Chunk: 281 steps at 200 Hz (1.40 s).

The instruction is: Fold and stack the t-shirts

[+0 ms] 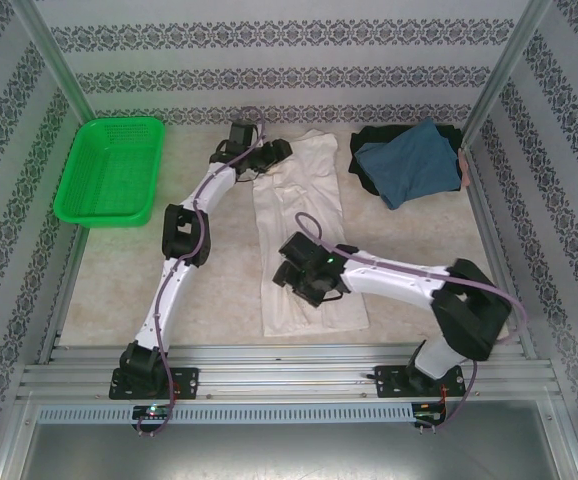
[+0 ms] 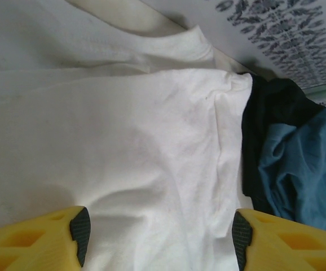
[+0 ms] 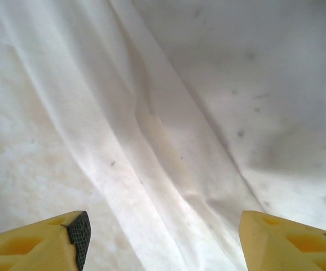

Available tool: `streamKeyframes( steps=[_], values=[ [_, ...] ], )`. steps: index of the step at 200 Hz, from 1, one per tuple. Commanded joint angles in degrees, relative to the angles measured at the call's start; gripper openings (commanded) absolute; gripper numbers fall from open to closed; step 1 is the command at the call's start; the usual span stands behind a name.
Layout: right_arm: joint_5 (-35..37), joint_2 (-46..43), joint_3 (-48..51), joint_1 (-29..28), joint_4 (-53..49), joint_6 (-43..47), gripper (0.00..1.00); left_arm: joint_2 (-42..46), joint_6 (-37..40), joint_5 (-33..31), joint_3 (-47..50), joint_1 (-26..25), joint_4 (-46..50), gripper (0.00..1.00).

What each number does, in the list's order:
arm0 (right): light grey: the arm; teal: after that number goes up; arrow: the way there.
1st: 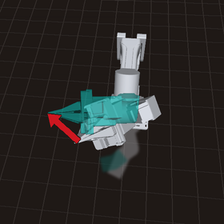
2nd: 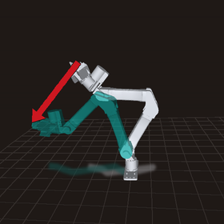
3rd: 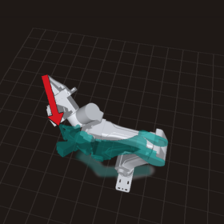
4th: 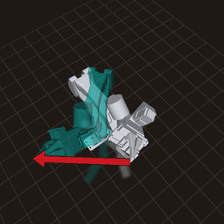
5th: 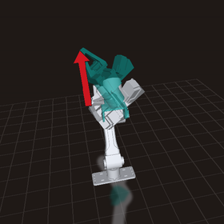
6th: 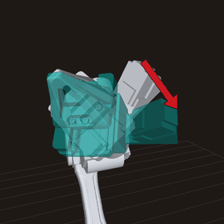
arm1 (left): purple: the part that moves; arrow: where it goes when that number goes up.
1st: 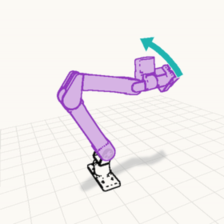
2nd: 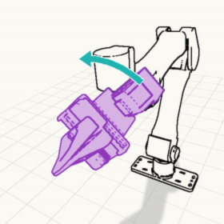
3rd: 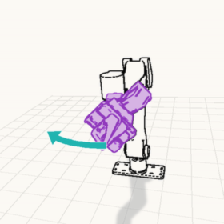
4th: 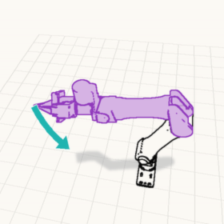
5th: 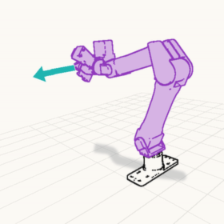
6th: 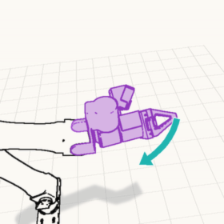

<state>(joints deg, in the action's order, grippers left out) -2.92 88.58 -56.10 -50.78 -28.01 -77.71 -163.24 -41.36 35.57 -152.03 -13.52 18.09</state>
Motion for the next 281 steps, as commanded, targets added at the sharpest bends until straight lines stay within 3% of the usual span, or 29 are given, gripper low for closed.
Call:
streamKeyframes(
  steps=[1,21,52,73,87,114,135,160,197,281],
  values=[
    [4.91,-5.61,-2.69,3.53,-13.71,13.15,0.72,13.46,2.56,-0.94,0.34,0.97,6.93,0.73],
    [0.23,-7.59,-2.23,8.4,-12.83,24.2,0.7,23.67,5.57,-1.86,4.45,2.27,11.19,0.83],
    [-9.74,-4.38,-4.01,12.45,-8.42,35.51,0.64,36.94,12.86,-4.58,10.1,2.62,26.08,0.86],
    [-15.0,-0.71,-4.63,12.47,-5.01,39.4,0.61,52.34,14.25,-7.13,31.67,2.26,25.33,0.86],
    [-16.89,1.71,-5.01,12.04,-3.58,41.17,0.57,64.31,11.91,-8.11,50.86,2.28,18.84,0.86],
    [-18.8,4.85,-5.52,11.4,-2.21,43.26,0.51,81.62,4.2,-6.62,79.01,1.8,12.46,0.82],
    [-19.76,6.58,-6.06,10.73,-2.74,44.37,0.44,92.83,-0.83,-8.9,94.82,-0.88,10.21,0.79],
    [-20.27,7.23,-4.18,9.2,-1.42,44.59,0.43,102.96,-8.97,-10.67,109.39,-6.01,5.79,0.77],
    [-19.62,7.57,-2.44,6.69,-0.98,44.8,0.42,109.75,-17.58,-15.18,120.45,-14.05,0.58,0.74],
    [-14.16,9.66,-1.25,4.29,-3.65,44.45,0.37,104.12,-26.24,-20.07,126.39,-26.56,-8.81,0.68]
  ],
)
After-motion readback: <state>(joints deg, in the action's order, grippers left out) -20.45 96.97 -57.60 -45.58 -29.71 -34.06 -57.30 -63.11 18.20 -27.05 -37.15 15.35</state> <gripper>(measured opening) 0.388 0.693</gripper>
